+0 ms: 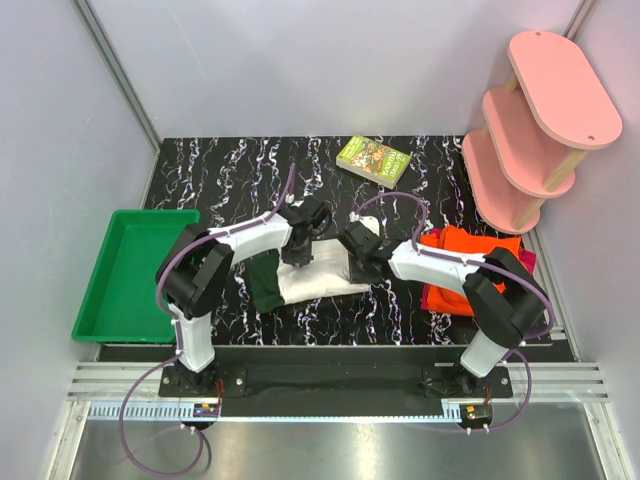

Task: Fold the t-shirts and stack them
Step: Fold the tshirt, then neatly place the folded tshirt to the corner

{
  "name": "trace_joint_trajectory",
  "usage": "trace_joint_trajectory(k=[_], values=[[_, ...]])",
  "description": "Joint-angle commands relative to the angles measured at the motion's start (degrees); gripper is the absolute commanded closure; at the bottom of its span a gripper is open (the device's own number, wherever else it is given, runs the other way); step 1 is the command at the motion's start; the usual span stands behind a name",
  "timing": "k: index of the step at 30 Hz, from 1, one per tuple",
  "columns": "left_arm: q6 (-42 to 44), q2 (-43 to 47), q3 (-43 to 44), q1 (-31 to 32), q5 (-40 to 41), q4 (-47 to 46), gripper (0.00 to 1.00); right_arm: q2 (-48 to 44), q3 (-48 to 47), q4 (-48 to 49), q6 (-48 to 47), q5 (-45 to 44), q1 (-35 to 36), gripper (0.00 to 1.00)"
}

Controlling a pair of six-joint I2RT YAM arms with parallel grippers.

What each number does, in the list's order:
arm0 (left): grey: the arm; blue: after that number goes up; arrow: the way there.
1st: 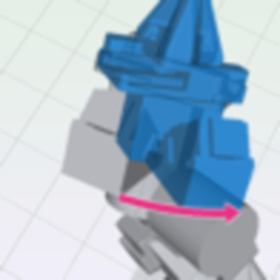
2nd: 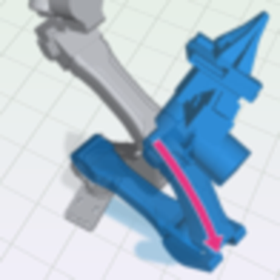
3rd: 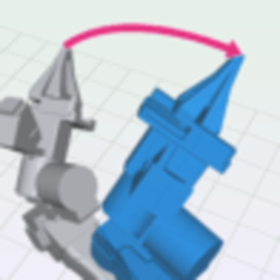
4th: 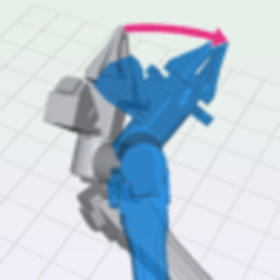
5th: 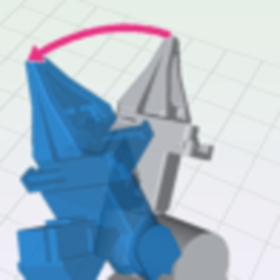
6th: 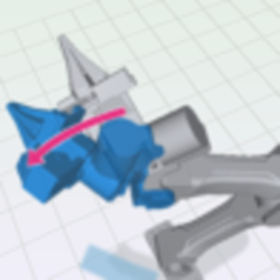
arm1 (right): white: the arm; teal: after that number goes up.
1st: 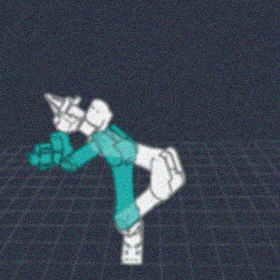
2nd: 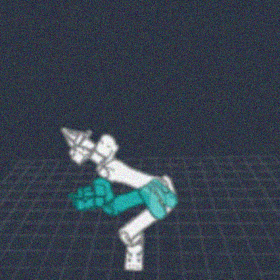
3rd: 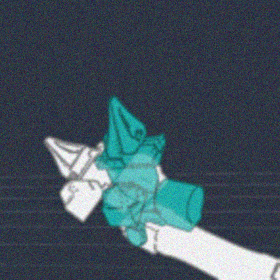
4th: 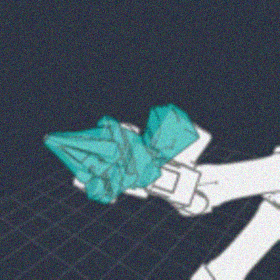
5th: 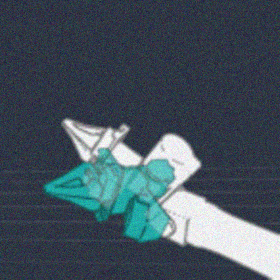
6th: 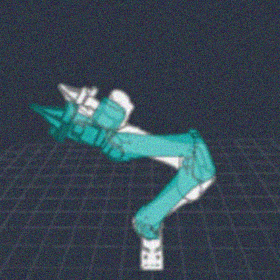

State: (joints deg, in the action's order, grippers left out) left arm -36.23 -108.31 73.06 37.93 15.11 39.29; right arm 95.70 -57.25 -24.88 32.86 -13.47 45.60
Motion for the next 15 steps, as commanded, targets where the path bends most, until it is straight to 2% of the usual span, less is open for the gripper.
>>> trace_joint_trajectory(k=[1,5,10,15], values=[[0.9,0.2,0.9,-1.5,3.7,-0.6,0.74,-4.8,-1.1,-1.6,0.1,-5.2,0.4,0.61],[-0.3,6.2,1.7,-1.5,3.8,0.5,0.74,-9.3,-4.1,-3.2,-0.9,-10.9,-0.1,0.55],[-4.4,13.3,1.7,-0.8,0.0,1.6,0.73,-10.4,-6.9,-3.1,-2.1,-10.3,-0.9,0.48],[-7.9,12.3,1.3,2.7,-2.1,0.6,0.72,-7.0,-6.1,-2.0,-1.0,-7.7,-1.0,0.47]])
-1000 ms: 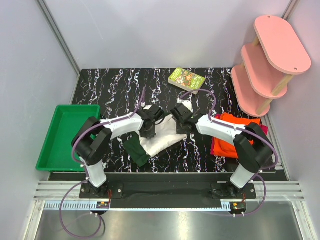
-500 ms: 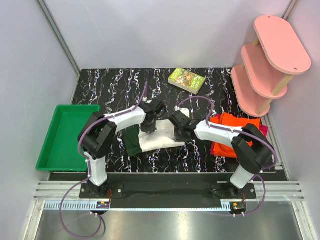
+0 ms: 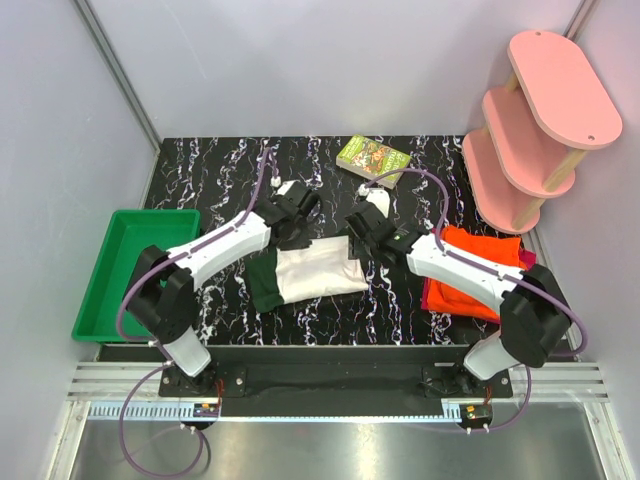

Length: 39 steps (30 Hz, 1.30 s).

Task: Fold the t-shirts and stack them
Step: Neatly place the folded tshirt to the corner

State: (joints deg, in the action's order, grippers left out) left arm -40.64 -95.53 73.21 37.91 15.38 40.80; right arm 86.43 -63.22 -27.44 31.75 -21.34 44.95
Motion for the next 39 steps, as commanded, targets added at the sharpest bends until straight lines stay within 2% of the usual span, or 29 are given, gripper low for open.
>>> trace_joint_trajectory(k=[1,7,16,27,39], values=[[-4.3,-1.1,0.8,3.8,-3.2,-1.1,0.72,2.5,0.1,1.2,0.3,0.4,-0.3,0.47],[-7.6,-4.9,-5.3,5.5,-6.9,-5.6,0.73,5.5,0.8,3.0,-0.1,1.2,-0.7,0.47],[-8.3,-9.0,-10.0,5.5,-7.3,-8.1,0.74,11.4,0.3,5.3,1.2,5.7,-2.9,0.46],[-8.1,-9.9,-10.5,5.5,-8.2,-8.9,0.75,15.0,3.7,9.6,3.7,10.4,-2.9,0.46],[-7.6,-9.5,-9.8,5.5,-7.7,-8.8,0.75,19.2,8.5,9.5,7.0,14.6,-2.9,0.47]])
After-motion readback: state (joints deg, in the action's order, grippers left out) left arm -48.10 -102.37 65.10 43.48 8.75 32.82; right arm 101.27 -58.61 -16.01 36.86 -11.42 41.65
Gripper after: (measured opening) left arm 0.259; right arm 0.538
